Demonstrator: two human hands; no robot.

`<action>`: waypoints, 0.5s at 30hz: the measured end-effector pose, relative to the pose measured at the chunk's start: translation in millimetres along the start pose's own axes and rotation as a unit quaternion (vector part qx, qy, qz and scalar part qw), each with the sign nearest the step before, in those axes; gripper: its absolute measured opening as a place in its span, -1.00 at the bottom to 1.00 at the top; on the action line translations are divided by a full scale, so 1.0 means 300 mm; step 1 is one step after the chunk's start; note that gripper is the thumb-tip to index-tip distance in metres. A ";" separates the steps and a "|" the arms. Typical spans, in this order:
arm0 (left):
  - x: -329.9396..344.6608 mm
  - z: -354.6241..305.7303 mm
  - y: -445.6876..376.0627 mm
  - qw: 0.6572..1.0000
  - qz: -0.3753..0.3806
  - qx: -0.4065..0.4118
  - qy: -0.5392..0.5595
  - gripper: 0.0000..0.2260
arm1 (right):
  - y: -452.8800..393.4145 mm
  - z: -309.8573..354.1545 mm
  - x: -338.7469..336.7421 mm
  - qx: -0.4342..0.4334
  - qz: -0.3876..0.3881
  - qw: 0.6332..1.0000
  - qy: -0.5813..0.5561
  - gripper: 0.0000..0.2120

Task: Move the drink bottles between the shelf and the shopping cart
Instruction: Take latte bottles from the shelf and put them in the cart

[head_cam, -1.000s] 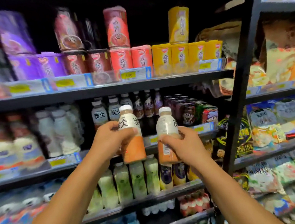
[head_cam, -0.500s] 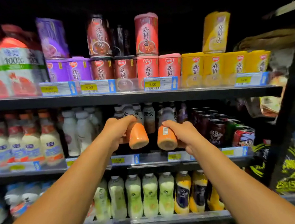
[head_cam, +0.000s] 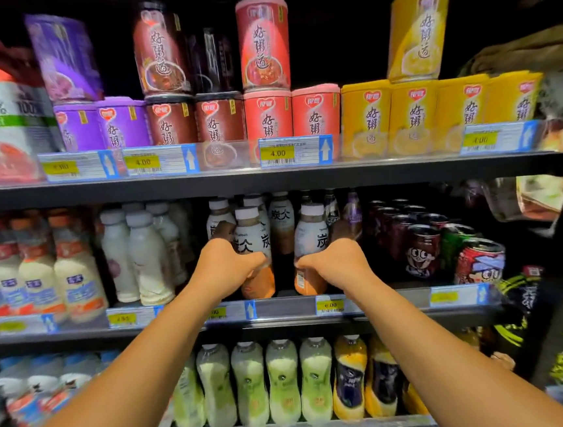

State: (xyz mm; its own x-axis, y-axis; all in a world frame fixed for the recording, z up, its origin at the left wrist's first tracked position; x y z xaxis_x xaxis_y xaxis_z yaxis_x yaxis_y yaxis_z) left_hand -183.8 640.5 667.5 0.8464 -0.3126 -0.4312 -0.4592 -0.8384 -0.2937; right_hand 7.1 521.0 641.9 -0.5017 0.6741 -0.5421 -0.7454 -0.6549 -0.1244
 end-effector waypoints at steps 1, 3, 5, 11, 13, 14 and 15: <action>-0.001 0.001 0.001 1.000 -0.001 0.006 -0.008 -0.65 | 0.003 0.002 0.000 -0.007 -0.001 1.000 0.022 -0.58; -0.006 0.008 0.001 0.999 -0.009 0.016 -0.026 -0.66 | 0.008 0.000 -0.002 -0.016 -0.009 0.999 0.048 -0.52; -0.011 0.011 0.005 0.999 -0.017 0.026 -0.032 -0.66 | 0.015 0.002 -0.001 -0.026 -0.011 0.998 0.063 -0.48; -0.008 0.027 0.023 0.998 -0.015 0.024 -0.057 -0.77 | 0.025 0.015 0.003 -0.054 0.003 0.994 0.092 -0.45; -0.005 0.027 0.032 0.997 -0.011 0.020 -0.076 -0.72 | 0.025 0.006 0.000 -0.053 0.016 0.995 0.079 -0.51; -0.004 0.029 0.035 0.996 -0.007 0.020 -0.083 -0.69 | 0.027 0.005 -0.009 -0.053 0.021 0.996 0.066 -0.55; -0.003 0.035 0.035 0.996 -0.002 0.019 -0.089 -0.66 | 0.028 0.002 -0.018 -0.052 0.023 0.997 0.053 -0.58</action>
State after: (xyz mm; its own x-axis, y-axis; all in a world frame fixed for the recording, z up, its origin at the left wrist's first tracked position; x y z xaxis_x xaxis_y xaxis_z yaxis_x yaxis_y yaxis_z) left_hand -192.3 636.8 655.9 0.7891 -0.2218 -0.5728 -0.4682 -0.8208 -0.3272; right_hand 3.2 512.1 644.3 -0.4818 0.6057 -0.6333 -0.6697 -0.7205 -0.1797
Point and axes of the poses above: each hand's wrist, its own y-axis away from the middle knuckle, its own x-axis out of the palm, z = x × y, the point moved 5 cm from there along -y, towards the middle knuckle, and after that the axes turned 2 degrees about y, right-handed, at the moved point
